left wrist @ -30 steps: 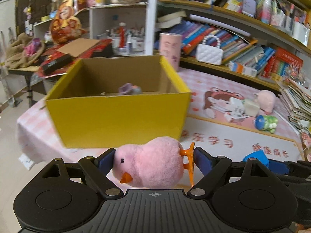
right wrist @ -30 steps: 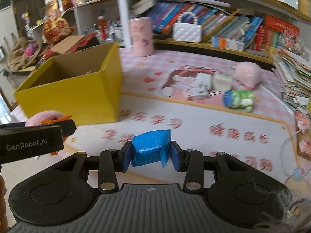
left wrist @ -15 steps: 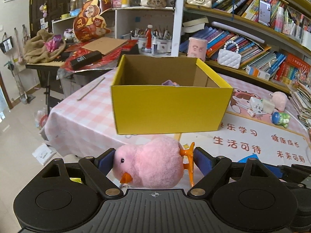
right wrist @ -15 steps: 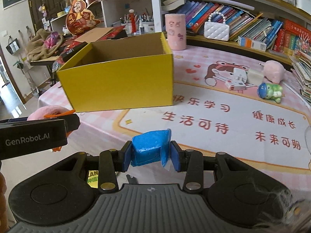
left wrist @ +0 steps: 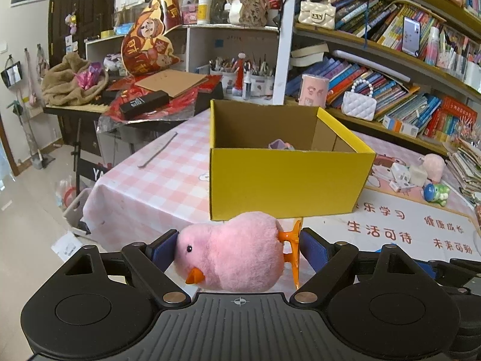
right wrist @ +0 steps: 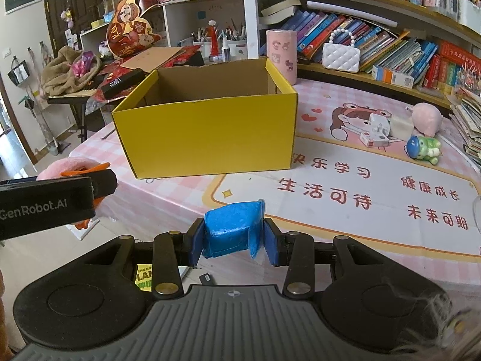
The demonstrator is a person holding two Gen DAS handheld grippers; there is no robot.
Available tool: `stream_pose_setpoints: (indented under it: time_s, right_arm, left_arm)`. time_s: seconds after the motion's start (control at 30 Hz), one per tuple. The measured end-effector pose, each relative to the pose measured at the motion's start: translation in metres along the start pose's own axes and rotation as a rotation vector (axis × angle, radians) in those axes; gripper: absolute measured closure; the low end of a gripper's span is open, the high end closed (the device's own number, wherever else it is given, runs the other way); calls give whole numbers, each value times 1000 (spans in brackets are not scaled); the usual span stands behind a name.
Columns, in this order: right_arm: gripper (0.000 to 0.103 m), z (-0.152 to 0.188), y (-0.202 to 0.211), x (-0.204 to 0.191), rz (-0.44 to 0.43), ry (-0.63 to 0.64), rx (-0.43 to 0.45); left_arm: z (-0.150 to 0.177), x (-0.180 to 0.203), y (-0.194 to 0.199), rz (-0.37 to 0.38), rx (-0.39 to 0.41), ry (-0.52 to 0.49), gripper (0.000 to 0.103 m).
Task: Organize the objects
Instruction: 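Carry the blue block and pink chick with both grippers to the yellow box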
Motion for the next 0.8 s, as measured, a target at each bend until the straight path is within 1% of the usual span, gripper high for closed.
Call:
stream_pose_setpoints:
  time_s: [0.2, 0.4, 0.53, 0.67, 0.8]
  right_arm:
    - [65, -11, -6, -6, 5, 9, 8]
    - [65, -38, -14, -9, -2, 28, 53]
    - [65, -69, -23, -10, -18, 28, 99]
    - [65, -109, -35, -8, -28, 55, 158]
    - [65, -152, -56, 3, -19, 81, 203]
  left_arm:
    - [-9, -7, 0, 8, 19, 10, 16]
    - [-36, -7, -3, 20, 68, 9, 16]
    - [-61, -4, -10, 18, 105, 5, 16]
    - [-92, -1, -22, 15, 153, 11, 16]
    - [-121, 4, -46, 6, 168, 15, 16]
Point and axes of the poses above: each gripper's, at about its wrist camera, not at the fingertips, and y roughly against the way its jaws point, x to its right, z to its underside, the point moved 9 cm from there along -y, roughly the way its jaws point, and after that the axes turned 2 degrees about z, right-handed, at the moved point
